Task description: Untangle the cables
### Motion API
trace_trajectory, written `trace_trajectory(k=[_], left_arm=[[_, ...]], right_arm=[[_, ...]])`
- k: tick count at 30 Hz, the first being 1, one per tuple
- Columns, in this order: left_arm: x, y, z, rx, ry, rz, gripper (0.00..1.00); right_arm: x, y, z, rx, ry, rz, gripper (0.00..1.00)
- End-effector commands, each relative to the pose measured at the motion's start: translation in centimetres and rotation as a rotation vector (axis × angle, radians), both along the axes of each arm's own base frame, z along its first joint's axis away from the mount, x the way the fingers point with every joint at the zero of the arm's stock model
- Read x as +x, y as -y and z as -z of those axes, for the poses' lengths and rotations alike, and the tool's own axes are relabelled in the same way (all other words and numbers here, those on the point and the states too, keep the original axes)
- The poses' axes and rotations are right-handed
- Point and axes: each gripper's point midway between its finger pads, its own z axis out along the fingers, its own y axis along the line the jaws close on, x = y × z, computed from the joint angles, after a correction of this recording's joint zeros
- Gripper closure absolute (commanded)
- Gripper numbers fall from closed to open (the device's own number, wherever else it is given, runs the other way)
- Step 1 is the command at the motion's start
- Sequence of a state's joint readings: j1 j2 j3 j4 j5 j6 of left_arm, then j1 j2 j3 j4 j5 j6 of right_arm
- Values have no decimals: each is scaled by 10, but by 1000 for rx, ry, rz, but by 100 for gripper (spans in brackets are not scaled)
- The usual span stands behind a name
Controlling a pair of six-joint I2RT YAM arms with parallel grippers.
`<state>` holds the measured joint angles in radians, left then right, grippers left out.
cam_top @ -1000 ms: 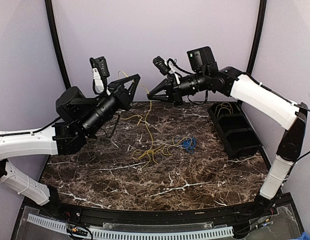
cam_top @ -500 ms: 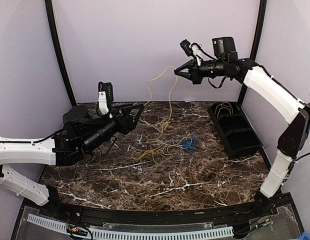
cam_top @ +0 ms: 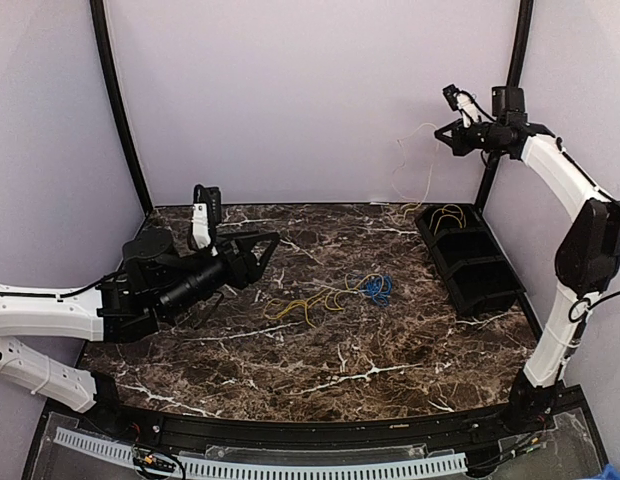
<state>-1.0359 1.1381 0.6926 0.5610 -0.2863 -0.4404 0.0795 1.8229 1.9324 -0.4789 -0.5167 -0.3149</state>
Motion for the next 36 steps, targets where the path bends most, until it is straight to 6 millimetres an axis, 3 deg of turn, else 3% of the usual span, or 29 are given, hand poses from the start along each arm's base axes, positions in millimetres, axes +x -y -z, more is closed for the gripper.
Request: trace_trajectory(k=[1, 6, 13, 21, 27, 36], left_arm=[[2, -7, 1, -14, -7, -27, 41], [5, -10, 6, -5, -13, -52, 41], [8, -6, 11, 0, -21, -53, 41], [8, -3, 14, -3, -34, -46, 41], [7, -5, 18, -6, -44, -51, 41], [9, -4, 20, -4, -46, -55, 41]], right_arm=[[23, 57, -13, 45, 40, 91, 100], [25, 92, -9, 67, 26, 131, 100], [23, 117, 2, 62, 18, 175, 100], [37, 147, 31, 39, -31, 261, 100], [39, 149, 56, 34, -81, 258, 100], [25, 153, 58, -35, -60, 272, 100]])
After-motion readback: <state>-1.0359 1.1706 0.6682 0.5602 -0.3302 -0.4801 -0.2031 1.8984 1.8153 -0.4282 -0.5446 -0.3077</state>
